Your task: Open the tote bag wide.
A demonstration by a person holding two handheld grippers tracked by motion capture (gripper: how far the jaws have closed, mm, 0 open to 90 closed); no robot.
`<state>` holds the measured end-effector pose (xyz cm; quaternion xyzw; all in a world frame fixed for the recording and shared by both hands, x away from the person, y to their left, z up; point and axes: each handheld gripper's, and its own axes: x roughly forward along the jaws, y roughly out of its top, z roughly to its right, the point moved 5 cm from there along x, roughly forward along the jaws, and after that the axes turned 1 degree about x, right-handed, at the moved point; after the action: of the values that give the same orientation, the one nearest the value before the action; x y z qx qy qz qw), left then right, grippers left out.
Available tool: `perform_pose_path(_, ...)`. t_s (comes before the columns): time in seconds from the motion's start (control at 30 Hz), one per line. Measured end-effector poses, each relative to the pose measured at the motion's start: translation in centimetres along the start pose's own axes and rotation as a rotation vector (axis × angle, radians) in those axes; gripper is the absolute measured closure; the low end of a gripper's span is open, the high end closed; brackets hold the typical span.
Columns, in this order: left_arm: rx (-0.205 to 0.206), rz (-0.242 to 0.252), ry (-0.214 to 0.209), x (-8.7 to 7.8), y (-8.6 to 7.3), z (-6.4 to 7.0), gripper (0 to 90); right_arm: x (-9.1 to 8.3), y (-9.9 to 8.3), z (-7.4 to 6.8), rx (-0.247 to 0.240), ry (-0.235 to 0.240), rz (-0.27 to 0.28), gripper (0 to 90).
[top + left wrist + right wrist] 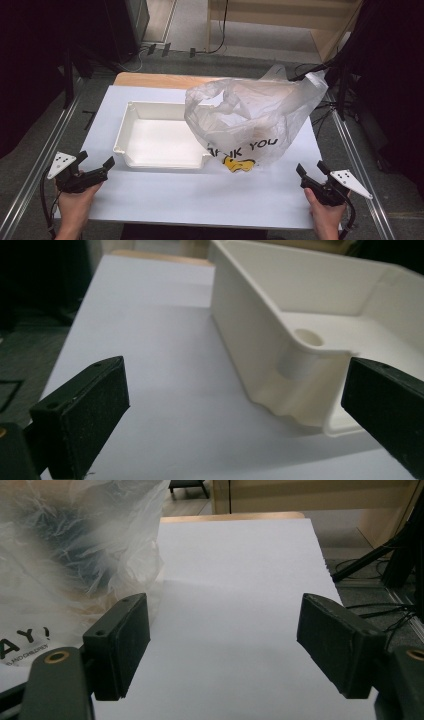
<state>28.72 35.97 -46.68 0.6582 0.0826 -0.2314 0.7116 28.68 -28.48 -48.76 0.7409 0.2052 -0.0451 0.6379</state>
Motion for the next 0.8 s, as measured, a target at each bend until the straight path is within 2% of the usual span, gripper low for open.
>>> perform_pose_path(0.07, 0.024, -0.016, 0.017, -0.1, 0.2, 0.4, 0.0, -0.2, 0.1, -0.1, 0.0, 0.005, -0.002, 22.3)
perform_pose_path(0.13, 0.04, -0.026, 0.015, -0.3, 0.3, 0.9, 0.0, -0.5, 0.6, -0.4, 0.006, 0.018, 0.011, 22.3)
perform_pose_path(0.27, 0.033, 0.033, -0.056, -1.5, 0.7, 1.6, 0.0, -1.1, 1.9, -1.5, -0.015, 0.035, 0.038, 21.5)
perform_pose_path(0.3, 0.02, 0.047, -0.055, -1.8, 0.8, 1.6, 4.1, -1.4, 2.5, -2.0, -0.011, 0.044, 0.052, 21.4)
perform_pose_path(0.33, 0.016, 0.057, -0.049, -2.0, 0.9, 1.7, 4.1, -1.4, 2.5, -2.0, -0.011, 0.044, 0.052, 21.4)
perform_pose_path(0.4, 0.027, 0.094, -0.031, -2.6, 1.1, 2.0, 14.0, -2.1, 3.7, -3.0, -0.015, 0.064, 0.073, 20.6)
perform_pose_path(0.5, 0.046, 0.114, -0.046, -3.2, 1.4, 2.5, 14.3, -2.4, 4.4, -3.7, -0.025, 0.078, 0.086, 20.1)
perform_pose_path(0.57, 0.038, 0.131, -0.042, -3.4, 1.6, 2.7, 15.0, -2.8, 5.6, -4.9, -0.042, 0.09, 0.107, 19.1)
perform_pose_path(0.67, 0.033, 0.149, -0.044, -3.7, 2.1, 3.0, 15.4, -2.8, 6.2, -5.6, -0.049, 0.091, 0.114, 18.6)
perform_pose_path(0.8, 0.058, 0.149, -0.056, -3.7, 2.5, 3.8, 15.4, -2.4, 7.0, -6.5, -0.062, 0.105, 0.112, 17.6)
